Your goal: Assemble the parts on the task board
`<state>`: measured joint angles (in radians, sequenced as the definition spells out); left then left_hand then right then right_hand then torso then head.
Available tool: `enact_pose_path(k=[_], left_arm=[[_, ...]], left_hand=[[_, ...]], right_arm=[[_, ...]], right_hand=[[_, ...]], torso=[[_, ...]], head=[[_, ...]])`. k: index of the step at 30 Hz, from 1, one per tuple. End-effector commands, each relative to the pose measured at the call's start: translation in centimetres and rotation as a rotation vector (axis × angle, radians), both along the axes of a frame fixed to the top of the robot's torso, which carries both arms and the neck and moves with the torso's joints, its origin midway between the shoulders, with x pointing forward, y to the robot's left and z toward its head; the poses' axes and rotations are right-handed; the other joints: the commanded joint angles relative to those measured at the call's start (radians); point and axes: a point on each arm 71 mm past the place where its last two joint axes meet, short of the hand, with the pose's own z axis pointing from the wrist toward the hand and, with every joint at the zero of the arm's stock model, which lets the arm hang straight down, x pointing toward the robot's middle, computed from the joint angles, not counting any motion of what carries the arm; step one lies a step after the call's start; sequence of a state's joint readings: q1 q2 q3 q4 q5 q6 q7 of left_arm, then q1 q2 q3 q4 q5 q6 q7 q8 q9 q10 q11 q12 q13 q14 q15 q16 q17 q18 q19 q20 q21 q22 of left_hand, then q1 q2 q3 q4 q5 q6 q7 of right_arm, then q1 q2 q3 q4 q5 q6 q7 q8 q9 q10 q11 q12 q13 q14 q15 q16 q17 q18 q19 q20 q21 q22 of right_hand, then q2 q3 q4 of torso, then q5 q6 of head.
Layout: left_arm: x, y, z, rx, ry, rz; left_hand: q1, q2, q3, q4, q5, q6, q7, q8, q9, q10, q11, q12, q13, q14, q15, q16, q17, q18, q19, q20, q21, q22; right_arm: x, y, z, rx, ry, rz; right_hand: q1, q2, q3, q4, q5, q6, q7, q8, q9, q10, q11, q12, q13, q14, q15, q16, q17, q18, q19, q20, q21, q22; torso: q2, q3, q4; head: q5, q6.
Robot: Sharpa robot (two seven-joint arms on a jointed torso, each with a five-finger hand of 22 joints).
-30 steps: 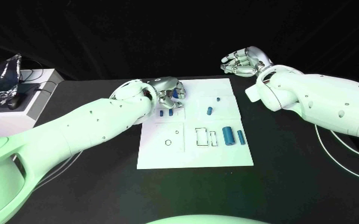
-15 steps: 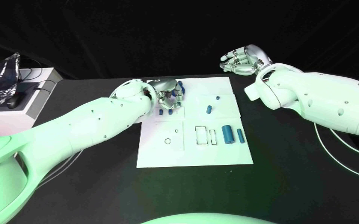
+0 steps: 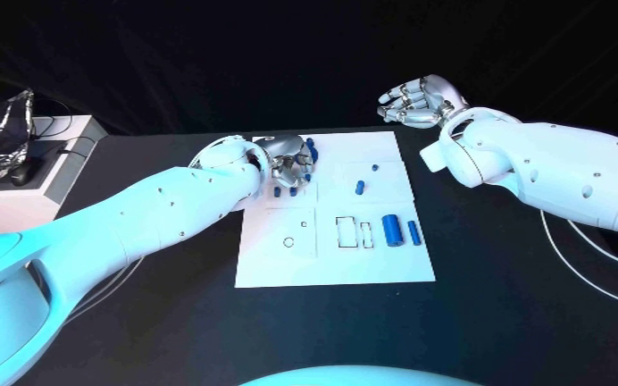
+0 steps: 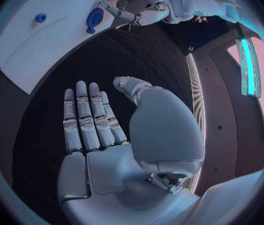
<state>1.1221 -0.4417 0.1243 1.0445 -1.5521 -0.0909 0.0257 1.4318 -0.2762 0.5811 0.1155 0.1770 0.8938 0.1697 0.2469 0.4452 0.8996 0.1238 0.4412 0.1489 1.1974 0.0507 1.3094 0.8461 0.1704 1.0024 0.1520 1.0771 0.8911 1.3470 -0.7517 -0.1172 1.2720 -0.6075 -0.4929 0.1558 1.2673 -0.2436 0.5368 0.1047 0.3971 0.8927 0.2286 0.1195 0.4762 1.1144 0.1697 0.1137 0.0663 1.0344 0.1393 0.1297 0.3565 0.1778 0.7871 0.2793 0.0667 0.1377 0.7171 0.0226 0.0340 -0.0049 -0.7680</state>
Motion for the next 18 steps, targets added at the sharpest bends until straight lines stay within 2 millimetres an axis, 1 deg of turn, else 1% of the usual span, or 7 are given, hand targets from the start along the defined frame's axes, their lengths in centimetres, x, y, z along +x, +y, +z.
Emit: enact_pose_path(k=[1,5,7,11,16,18], left_arm=[[0.04,-0.03,0.05,-0.003,0.001,0.003],[0.04,-0.03,0.04,-0.008,0.006,0.003],[0.03,-0.07,0.02,-0.008,0.010,0.002],[0.02,-0.12,-0.03,-0.008,0.017,0.000],[0.04,-0.20,-0.10,-0.009,0.024,-0.001],[0.05,-0.24,-0.12,-0.010,0.026,-0.001]], left_hand=[[-0.002,0.012,0.008,0.001,-0.002,0.007,0.005,-0.004,-0.001,0.006,0.000,-0.004,-0.002,0.007,0.003,0.006,0.001,-0.008,0.009,0.000,0.005,0.005],[-0.003,0.011,0.011,-0.001,-0.003,0.007,0.006,-0.007,-0.004,0.010,0.001,-0.007,-0.004,0.009,0.003,0.010,0.004,-0.009,0.014,0.000,0.012,0.012],[-0.004,0.011,0.013,-0.002,-0.003,0.007,0.006,-0.009,-0.005,0.013,0.001,-0.009,-0.005,0.011,0.003,0.014,0.006,-0.010,0.017,0.000,0.017,0.018],[-0.006,0.014,0.021,-0.005,-0.004,0.014,0.006,-0.011,-0.008,0.021,0.000,-0.014,-0.009,0.017,0.003,0.023,0.013,-0.012,0.022,0.000,0.027,0.029],[-0.008,0.017,0.029,-0.009,-0.004,0.021,0.005,-0.012,-0.011,0.034,-0.002,-0.018,-0.013,0.023,0.002,0.032,0.019,-0.014,0.030,-0.001,0.039,0.043],[-0.008,0.017,0.030,-0.010,-0.004,0.021,0.005,-0.013,-0.011,0.036,-0.002,-0.019,-0.013,0.024,0.002,0.034,0.020,-0.014,0.031,-0.001,0.041,0.045]], right_arm=[[-0.08,0.19,0.18,-0.005,-0.016,0.016],[-0.09,0.22,0.21,-0.005,-0.016,0.016],[-0.10,0.24,0.22,-0.005,-0.016,0.017],[-0.09,0.28,0.24,-0.005,-0.016,0.018],[-0.08,0.34,0.24,-0.005,-0.016,0.020],[-0.08,0.37,0.24,-0.005,-0.016,0.020]], right_hand=[[0.007,-0.002,0.001,-0.003,0.003,0.007,0.002,-0.003,0.001,-0.005,0.000,-0.001,-0.001,0.004,0.003,-0.005,-0.002,0.008,0.005,-0.005,0.001,-0.001],[0.006,-0.002,0.001,-0.002,0.004,0.007,0.002,-0.003,0.001,-0.005,0.000,0.000,-0.001,0.004,0.003,-0.005,-0.002,0.008,0.005,-0.005,0.001,-0.002],[0.006,-0.002,0.001,-0.002,0.004,0.007,0.002,-0.003,0.001,-0.005,0.000,0.000,-0.001,0.004,0.003,-0.005,-0.002,0.008,0.005,-0.005,0.001,-0.002],[0.006,-0.002,0.001,-0.002,0.004,0.007,0.002,-0.003,0.001,-0.005,0.000,0.000,-0.001,0.004,0.003,-0.005,-0.002,0.008,0.005,-0.005,0.001,-0.002],[0.006,-0.002,0.001,-0.002,0.004,0.007,0.002,-0.003,0.001,-0.005,0.000,0.000,-0.001,0.004,0.003,-0.005,-0.002,0.008,0.005,-0.005,0.001,-0.002],[0.006,-0.002,0.001,-0.002,0.004,0.007,0.002,-0.003,0.001,-0.005,0.000,0.000,-0.001,0.004,0.003,-0.005,-0.002,0.008,0.005,-0.005,0.001,-0.002]], torso=[[0.002,0.0001,-0.0011],[0.001,-0.0001,-0.0001],[0.001,0.0008,-0.0002],[0.001,0.0001,-0.0007],[0.000,0.0006,-0.0005],[0.000,0.0003,-0.0005]], head=[[-0.003,-0.002],[-0.002,-0.004],[-0.001,-0.004],[-0.002,-0.006],[-0.002,-0.008],[-0.002,-0.008]])
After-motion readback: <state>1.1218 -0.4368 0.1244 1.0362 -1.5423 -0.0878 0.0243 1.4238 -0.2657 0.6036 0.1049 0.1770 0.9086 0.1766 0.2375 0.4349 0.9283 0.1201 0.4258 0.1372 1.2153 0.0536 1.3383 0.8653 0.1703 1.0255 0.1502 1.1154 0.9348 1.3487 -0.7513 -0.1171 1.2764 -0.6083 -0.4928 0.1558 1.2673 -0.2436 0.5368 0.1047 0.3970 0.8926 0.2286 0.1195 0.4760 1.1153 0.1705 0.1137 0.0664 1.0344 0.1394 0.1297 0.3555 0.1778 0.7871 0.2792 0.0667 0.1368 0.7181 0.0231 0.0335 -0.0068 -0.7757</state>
